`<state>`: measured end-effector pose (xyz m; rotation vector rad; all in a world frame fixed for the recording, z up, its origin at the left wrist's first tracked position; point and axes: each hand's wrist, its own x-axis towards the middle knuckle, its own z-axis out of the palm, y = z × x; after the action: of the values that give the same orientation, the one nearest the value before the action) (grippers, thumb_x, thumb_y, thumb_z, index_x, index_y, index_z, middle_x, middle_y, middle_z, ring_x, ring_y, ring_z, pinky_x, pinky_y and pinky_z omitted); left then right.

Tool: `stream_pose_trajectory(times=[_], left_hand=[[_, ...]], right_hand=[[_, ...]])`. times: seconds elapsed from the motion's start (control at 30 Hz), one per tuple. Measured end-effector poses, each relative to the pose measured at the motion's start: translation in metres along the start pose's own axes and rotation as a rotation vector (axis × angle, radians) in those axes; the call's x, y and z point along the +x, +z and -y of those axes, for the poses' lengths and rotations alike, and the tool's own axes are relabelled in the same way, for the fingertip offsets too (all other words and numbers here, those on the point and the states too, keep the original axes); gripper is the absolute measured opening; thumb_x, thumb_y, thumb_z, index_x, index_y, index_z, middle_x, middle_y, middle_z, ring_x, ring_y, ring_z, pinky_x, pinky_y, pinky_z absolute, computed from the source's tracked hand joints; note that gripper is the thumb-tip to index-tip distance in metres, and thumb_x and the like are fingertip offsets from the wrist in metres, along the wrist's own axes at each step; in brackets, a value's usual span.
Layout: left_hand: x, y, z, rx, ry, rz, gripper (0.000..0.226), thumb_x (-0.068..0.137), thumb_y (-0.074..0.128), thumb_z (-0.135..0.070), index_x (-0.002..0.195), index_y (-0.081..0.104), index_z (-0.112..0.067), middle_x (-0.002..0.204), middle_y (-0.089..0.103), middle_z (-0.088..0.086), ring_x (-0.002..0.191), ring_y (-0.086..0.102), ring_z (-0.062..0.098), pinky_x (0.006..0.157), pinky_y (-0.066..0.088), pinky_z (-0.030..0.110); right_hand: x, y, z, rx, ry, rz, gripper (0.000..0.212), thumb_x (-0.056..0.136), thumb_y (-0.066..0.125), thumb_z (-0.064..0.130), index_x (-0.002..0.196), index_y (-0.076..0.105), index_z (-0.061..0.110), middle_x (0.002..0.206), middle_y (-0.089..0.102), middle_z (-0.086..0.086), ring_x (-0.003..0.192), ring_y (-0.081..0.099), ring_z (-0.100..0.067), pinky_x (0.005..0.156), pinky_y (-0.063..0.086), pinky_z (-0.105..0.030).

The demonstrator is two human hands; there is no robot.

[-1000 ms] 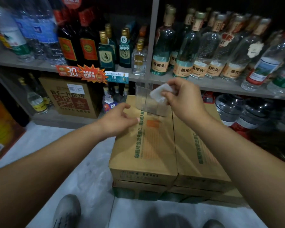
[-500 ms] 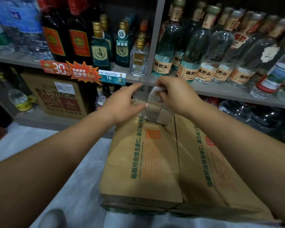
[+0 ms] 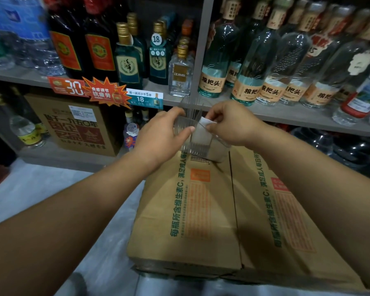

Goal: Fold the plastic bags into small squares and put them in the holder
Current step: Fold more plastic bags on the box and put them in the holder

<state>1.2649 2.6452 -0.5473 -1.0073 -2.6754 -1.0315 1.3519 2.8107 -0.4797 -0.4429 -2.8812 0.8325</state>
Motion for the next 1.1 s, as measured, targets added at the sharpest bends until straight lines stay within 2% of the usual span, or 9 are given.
stream_pose_trajectory(times=[0.1,0.23,0.4,0.5,0.63,0.83,0.9,0.97,1.1], left_hand=[[-0.002,0.002,-0.001,0.016,0.011,-0.027,0.048,0.094,0.058,-0.058,0.135,0.05,-0.033,0.122,0.06,0.001,0.098,0.064,0.021,0.085,0.055,0.042],[-0.003,0.004,-0.001,0.032,0.014,-0.054,0.048,0.095,0.058,-0.057,0.136,0.05,-0.032,0.122,0.061,0.002,0.098,0.065,0.023,0.084,0.054,0.041],[-0.002,0.004,-0.001,0.037,0.014,-0.062,0.05,0.095,0.058,-0.056,0.138,0.05,-0.031,0.126,0.062,0.003,0.099,0.066,0.023,0.082,0.052,0.037],[-0.003,0.005,-0.001,0.032,0.016,-0.059,0.051,0.095,0.058,-0.056,0.139,0.049,-0.032,0.129,0.062,0.003,0.101,0.066,0.023,0.083,0.052,0.038],[-0.001,0.004,0.0,0.029,0.005,-0.04,0.058,0.095,0.057,-0.056,0.147,0.044,-0.031,0.132,0.06,0.005,0.102,0.065,0.024,0.085,0.054,0.04],[-0.013,-0.011,-0.002,-0.013,-0.041,0.004,0.086,0.093,0.063,-0.052,0.158,0.008,-0.037,0.132,0.057,0.004,0.1,0.065,0.022,0.086,0.055,0.044],[-0.02,-0.026,0.005,-0.019,-0.074,0.0,0.078,0.093,0.064,-0.048,0.155,0.02,-0.031,0.123,0.063,0.002,0.099,0.066,0.022,0.086,0.056,0.045],[-0.033,-0.044,0.02,-0.017,-0.117,0.002,0.052,0.094,0.064,-0.043,0.139,0.045,-0.024,0.106,0.067,-0.003,0.094,0.066,0.021,0.084,0.056,0.044],[-0.078,-0.082,0.07,0.038,-0.217,0.006,0.014,0.093,0.065,-0.032,0.1,0.065,-0.02,0.089,0.07,-0.002,0.088,0.066,0.023,0.082,0.055,0.037]], right_hand=[[-0.006,0.002,0.003,0.031,0.02,0.078,0.014,0.094,0.056,0.007,0.103,0.062,0.016,0.088,0.067,-0.007,0.064,0.064,-0.018,0.052,0.049,-0.03],[-0.017,0.013,0.002,-0.018,0.002,0.15,0.019,0.094,0.05,0.012,0.112,0.048,0.017,0.097,0.064,-0.011,0.068,0.065,-0.026,0.049,0.05,-0.034],[-0.016,0.02,0.001,0.012,0.042,0.191,0.014,0.095,0.051,0.013,0.105,0.058,0.018,0.085,0.07,-0.014,0.05,0.065,-0.023,0.044,0.048,-0.03],[-0.016,0.017,0.003,-0.061,0.005,0.15,0.01,0.093,0.057,0.018,0.099,0.065,0.019,0.088,0.07,-0.007,0.064,0.068,-0.018,0.054,0.053,-0.032],[-0.018,0.019,0.003,-0.134,-0.009,0.123,0.026,0.094,0.058,0.022,0.119,0.063,0.016,0.108,0.069,-0.007,0.086,0.07,-0.024,0.074,0.061,-0.042],[-0.032,0.012,0.007,-0.228,-0.069,-0.109,0.031,0.092,0.064,0.029,0.121,0.059,0.02,0.118,0.066,0.0,0.107,0.061,-0.023,0.089,0.053,-0.04],[-0.044,0.008,0.012,-0.206,-0.098,-0.219,0.021,0.093,0.064,0.029,0.112,0.062,0.021,0.109,0.067,0.003,0.101,0.061,-0.019,0.082,0.052,-0.037],[-0.064,0.013,0.024,-0.15,-0.144,-0.29,0.012,0.093,0.063,0.027,0.104,0.063,0.022,0.1,0.066,0.006,0.091,0.06,-0.013,0.073,0.048,-0.032],[-0.122,0.055,0.072,0.021,-0.316,-0.151,0.003,0.092,0.061,0.025,0.089,0.063,0.026,0.084,0.064,0.011,0.073,0.056,-0.003,0.067,0.048,-0.031]])
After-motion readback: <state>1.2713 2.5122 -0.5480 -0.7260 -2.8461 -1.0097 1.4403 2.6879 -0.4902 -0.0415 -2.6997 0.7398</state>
